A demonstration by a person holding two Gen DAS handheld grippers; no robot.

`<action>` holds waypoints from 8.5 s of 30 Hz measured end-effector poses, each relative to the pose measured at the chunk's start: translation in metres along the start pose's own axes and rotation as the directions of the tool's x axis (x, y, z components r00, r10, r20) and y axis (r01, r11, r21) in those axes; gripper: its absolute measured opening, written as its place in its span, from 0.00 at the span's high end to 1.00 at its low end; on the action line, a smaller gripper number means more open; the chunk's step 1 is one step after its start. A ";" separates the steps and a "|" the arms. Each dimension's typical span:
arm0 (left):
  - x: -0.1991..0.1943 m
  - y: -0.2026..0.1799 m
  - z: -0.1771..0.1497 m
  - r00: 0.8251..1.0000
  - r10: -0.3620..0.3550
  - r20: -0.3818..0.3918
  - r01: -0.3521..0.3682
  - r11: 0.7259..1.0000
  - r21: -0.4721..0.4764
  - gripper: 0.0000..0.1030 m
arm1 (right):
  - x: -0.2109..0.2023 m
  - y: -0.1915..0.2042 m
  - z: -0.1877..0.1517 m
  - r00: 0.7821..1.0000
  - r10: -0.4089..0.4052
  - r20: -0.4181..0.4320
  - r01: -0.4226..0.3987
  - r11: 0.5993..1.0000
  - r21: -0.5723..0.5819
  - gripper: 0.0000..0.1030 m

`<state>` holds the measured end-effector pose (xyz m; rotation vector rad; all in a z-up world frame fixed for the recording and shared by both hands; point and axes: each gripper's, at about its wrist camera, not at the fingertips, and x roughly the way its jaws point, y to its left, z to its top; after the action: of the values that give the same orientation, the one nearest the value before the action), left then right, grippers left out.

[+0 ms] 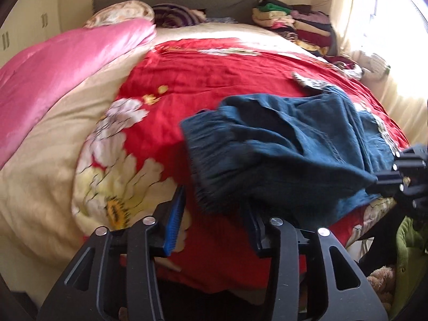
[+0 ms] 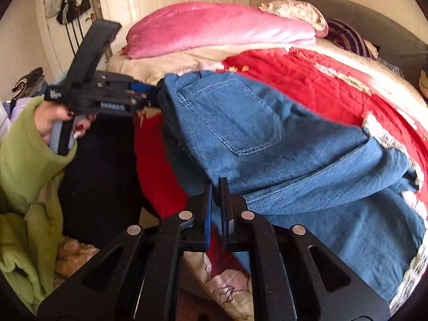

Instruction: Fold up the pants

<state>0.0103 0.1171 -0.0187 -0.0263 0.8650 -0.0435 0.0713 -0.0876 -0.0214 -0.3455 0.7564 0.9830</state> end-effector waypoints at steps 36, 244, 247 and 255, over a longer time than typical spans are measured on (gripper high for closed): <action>0.027 -0.033 0.010 0.985 -0.169 -0.044 0.168 0.986 -0.019 0.60 | 0.043 -0.019 -0.006 0.991 -0.016 -0.131 0.042 0.980 0.194 0.64; 0.107 -0.169 0.140 0.946 -0.304 -0.112 0.321 0.924 0.205 0.32 | -0.137 -0.290 -0.117 0.942 -0.334 -0.011 0.231 0.626 0.745 0.42; 0.126 -0.166 0.146 0.938 -0.313 -0.145 0.337 0.923 0.185 0.32 | -0.120 -0.310 -0.116 0.953 -0.302 -0.035 0.226 0.627 0.746 0.46; 0.163 -0.170 0.151 0.903 -0.373 -0.214 0.415 0.885 0.209 0.32 | -0.091 -0.316 -0.134 0.976 -0.219 0.002 0.138 0.625 0.768 0.53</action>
<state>0.2267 -0.0595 -0.0378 0.0384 1.0070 -0.5474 0.2529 -0.3883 -0.0711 0.3770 0.9609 0.4047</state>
